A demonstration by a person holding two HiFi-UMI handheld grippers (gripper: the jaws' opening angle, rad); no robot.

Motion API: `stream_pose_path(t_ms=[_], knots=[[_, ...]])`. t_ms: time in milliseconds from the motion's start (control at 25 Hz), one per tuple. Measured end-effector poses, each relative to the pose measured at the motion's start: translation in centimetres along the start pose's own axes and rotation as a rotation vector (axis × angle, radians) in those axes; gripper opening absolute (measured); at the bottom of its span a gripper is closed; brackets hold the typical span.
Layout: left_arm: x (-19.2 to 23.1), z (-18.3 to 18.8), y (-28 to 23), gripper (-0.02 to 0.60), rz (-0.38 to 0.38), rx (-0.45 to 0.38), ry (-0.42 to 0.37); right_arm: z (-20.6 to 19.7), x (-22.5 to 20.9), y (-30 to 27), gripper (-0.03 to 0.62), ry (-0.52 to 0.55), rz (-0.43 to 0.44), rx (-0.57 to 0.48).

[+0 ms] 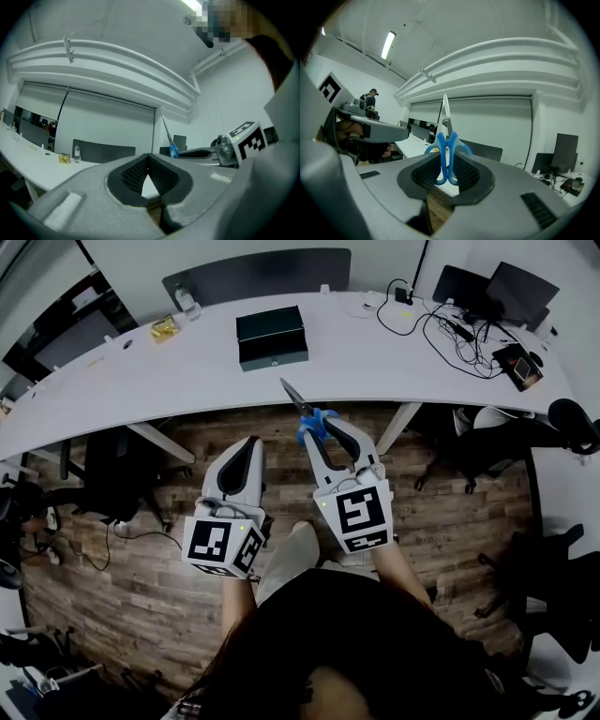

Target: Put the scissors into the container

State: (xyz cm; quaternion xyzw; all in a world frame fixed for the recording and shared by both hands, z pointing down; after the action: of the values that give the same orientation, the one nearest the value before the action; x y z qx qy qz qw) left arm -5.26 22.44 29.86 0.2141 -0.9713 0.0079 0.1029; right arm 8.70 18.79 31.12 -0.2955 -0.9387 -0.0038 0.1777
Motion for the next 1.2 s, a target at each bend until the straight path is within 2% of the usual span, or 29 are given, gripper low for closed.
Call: stream_pose_path(t_ms=[640, 1200], knots=[[6.5, 0.6, -4.3, 0.011, -0.032, 0.017, 0.014, 0.3, -0.3, -7.4, 0.089, 0.008, -0.021, 0.031], [11.2, 1.8, -6.8, 0.011, -0.095, 0.02, 0.02, 1.6, 0.6, -12.1, 0.089, 0.004, -0.041, 0.034]])
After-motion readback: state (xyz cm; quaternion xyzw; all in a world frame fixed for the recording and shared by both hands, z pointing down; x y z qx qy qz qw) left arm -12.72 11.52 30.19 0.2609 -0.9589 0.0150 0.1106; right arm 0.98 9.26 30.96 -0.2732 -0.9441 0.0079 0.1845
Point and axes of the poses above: the fingertips, and each gripper's own axes: y backward along the fingers, x to its left, z out of its top, the point moved 6 cm from there along y, backward along the fingers, and after that the axes turned 9 degrees about y, right-handed, at the moved point
